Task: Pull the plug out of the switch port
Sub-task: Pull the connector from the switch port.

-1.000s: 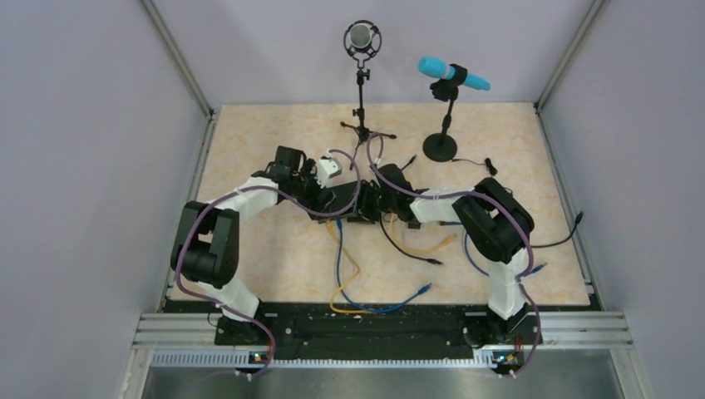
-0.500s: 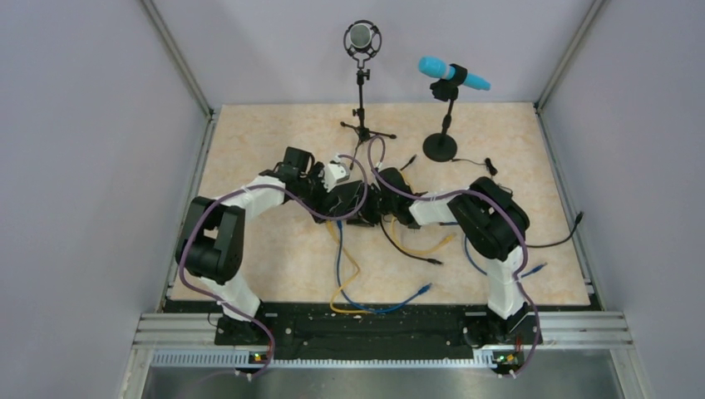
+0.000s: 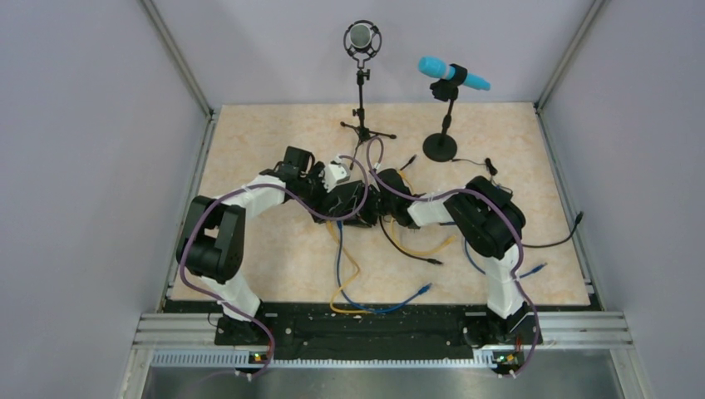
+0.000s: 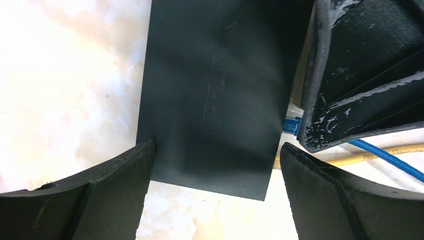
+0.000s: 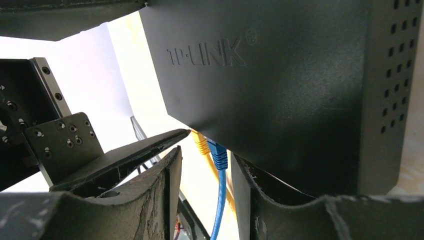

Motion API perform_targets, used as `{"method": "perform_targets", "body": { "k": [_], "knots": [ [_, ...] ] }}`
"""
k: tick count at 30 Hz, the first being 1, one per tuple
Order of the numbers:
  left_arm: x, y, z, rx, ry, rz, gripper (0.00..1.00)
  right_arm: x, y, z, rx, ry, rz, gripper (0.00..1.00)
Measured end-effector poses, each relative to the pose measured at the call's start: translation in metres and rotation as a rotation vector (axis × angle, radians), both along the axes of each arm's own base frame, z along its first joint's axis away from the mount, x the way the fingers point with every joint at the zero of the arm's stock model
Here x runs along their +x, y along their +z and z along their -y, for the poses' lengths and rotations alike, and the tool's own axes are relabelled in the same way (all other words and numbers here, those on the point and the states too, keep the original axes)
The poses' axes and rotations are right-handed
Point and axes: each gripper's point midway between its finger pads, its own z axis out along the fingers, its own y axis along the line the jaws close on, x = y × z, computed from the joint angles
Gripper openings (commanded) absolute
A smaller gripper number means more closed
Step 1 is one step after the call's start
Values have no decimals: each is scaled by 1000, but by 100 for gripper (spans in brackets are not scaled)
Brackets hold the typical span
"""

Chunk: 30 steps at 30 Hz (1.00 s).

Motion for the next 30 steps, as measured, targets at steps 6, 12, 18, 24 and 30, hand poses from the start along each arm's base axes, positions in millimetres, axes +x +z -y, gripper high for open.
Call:
{"method": "perform_targets", "body": {
  "k": [6,12,18,24,30],
  "knots": [
    [-3,1,4,-19,-16,-11,99,0,0,0,1,-1,1,41],
    [-6,0,3,-12,-25,-18,99,1,-2,1,0,-13,15,41],
    [-8,0,1,-2,-37,-23,98,2,-2,1,-2,-26,14,40],
    [-5,0,1,6,-36,-28,94,3,-6,3,-19,-43,6,33],
    [-4,0,1,15,-45,-22,94,4,-3,1,-4,-46,3,37]
  ]
}}
